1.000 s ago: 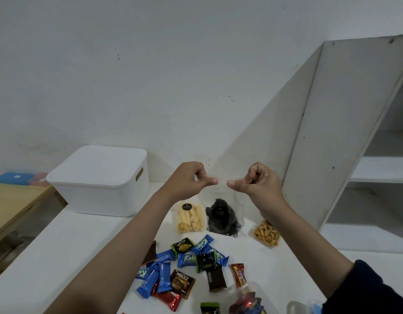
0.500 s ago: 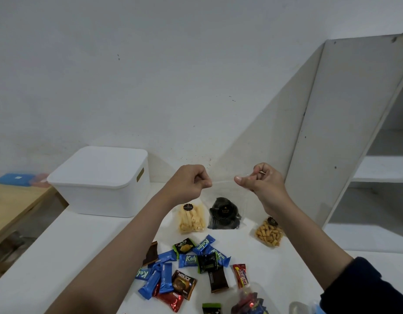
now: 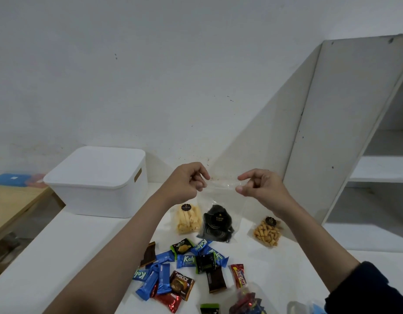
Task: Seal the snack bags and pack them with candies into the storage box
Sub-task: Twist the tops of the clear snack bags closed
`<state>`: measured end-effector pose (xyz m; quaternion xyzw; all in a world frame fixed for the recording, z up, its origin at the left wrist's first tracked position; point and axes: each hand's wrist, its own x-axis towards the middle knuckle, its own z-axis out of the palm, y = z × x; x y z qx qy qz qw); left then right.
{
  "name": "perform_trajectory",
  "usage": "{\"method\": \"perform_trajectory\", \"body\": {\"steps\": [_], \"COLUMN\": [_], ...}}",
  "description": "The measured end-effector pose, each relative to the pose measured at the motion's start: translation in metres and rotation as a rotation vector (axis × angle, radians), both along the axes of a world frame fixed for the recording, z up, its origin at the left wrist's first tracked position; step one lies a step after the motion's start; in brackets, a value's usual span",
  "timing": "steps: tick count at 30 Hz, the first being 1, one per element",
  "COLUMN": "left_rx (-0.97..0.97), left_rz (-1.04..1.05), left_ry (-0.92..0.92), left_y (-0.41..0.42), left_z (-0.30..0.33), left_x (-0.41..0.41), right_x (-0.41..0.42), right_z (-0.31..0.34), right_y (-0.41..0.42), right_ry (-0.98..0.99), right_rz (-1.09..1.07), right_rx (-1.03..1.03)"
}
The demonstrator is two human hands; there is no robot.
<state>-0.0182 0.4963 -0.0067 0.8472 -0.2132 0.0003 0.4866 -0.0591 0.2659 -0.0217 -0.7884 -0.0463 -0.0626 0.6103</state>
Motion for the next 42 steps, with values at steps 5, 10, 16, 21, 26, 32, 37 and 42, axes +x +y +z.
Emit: {"method": "perform_trajectory", "body": {"steps": [5, 10, 16, 21, 26, 32, 37, 42], "left_rx": [0.125, 0.046, -0.156, -0.267, -0.383, -0.328, -0.295, -0.299], "left_rz": [-0.075, 0.007, 0.188, 0.135, 0.114, 0.097, 0.179, 0.217], "left_ry": [-0.035, -0.152, 0.235, 0.495, 0.569, 0.561, 0.541, 0.561], "left_y": [-0.01, -0.016, -0.027, -0.033, -0.039, -0.037, -0.04, -0.04], "left_z": [-0.002, -0.004, -0.019, -0.028, -0.03, -0.034, -0.038, -0.037], "left_x": [-0.001, -0.002, -0.015, -0.025, -0.027, -0.026, -0.025, -0.022], "right_x": [-0.003, -0.002, -0.006, -0.01, -0.013, -0.013, -0.011, -0.009], "right_z": [0.013, 0.015, 0.0, -0.013, -0.023, -0.026, -0.027, -0.031], "right_y": [0.014, 0.025, 0.028, 0.03, 0.027, 0.024, 0.024, 0.026], "right_ry": [-0.056, 0.006, 0.177, 0.276, 0.367, 0.432, 0.482, 0.416], "right_rz": [0.187, 0.196, 0.179, 0.152, 0.121, 0.108, 0.083, -0.002], "right_rx": [-0.637, -0.428, -0.036, -0.005, 0.075, 0.127, 0.103, 0.064]}}
